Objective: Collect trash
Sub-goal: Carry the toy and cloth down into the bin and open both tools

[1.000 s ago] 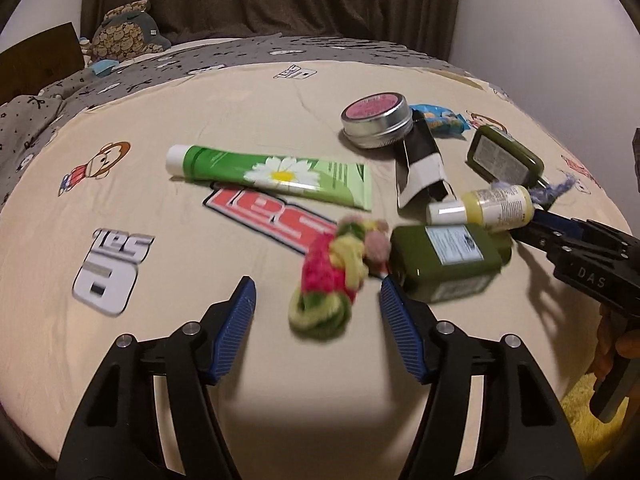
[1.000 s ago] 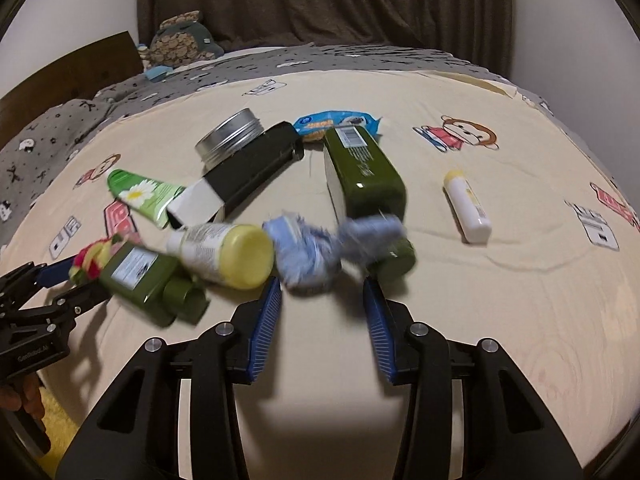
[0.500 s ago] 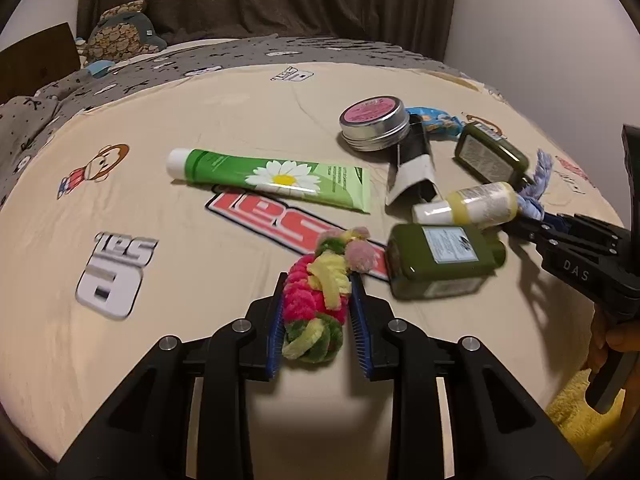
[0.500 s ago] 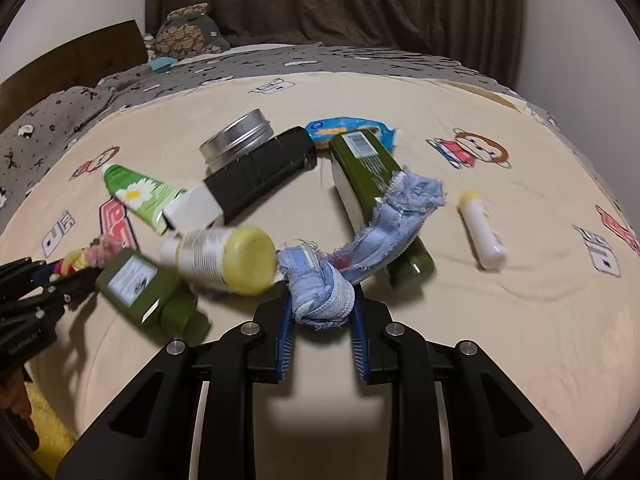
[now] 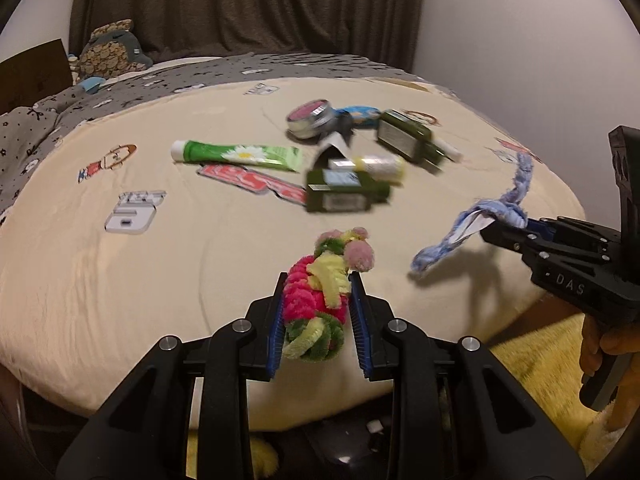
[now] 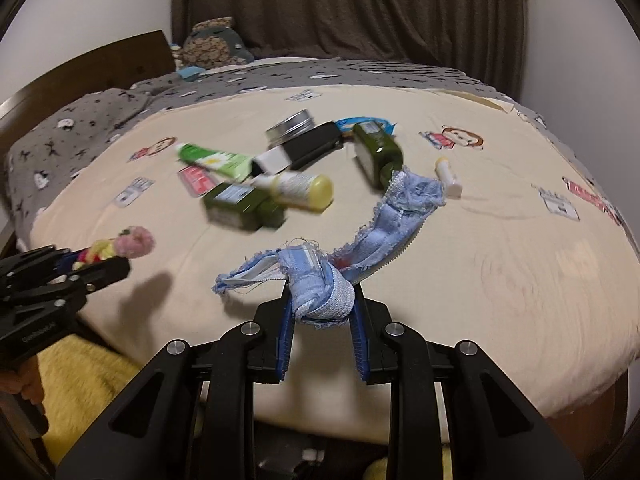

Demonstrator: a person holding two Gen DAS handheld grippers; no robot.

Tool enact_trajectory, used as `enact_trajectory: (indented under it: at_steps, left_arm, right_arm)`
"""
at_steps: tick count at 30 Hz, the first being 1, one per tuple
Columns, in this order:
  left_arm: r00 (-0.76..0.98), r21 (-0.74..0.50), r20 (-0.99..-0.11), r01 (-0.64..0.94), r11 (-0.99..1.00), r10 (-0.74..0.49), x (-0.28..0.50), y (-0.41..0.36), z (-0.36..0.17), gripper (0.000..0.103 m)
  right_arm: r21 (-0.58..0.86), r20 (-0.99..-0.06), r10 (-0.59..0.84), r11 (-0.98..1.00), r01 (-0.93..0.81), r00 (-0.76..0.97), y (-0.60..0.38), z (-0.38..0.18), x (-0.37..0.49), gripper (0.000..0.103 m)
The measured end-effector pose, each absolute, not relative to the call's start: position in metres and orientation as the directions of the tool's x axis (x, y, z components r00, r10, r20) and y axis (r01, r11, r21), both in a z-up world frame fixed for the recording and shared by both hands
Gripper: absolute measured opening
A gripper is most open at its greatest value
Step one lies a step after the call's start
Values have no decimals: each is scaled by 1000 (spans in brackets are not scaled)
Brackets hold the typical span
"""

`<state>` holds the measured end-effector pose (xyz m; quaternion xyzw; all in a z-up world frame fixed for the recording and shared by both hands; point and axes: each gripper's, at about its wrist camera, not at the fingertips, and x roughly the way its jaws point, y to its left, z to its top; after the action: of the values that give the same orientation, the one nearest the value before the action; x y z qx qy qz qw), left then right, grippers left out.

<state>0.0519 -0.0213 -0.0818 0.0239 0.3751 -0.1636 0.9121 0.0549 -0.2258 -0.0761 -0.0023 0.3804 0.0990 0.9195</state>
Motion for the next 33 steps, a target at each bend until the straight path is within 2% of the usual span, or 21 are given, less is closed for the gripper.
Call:
enact_trajectory:
  at_steps: [11, 23, 33]
  left_arm:
    - [532, -135, -788, 345, 929, -312, 2, -26, -136, 27]
    - [297, -168, -913, 350, 921, -279, -15, -34, -218, 28]
    - [201, -202, -937, 359, 911, -287, -16, -37, -245, 28]
  right_arm:
    - [113, -781, 227, 968, -225, 582, -217, -115, -3, 26]
    - [203, -911, 252, 963, -176, 327, -204, -198, -13, 26]
    - [226, -942, 255, 962, -151, 219, -192, -228, -9, 30]
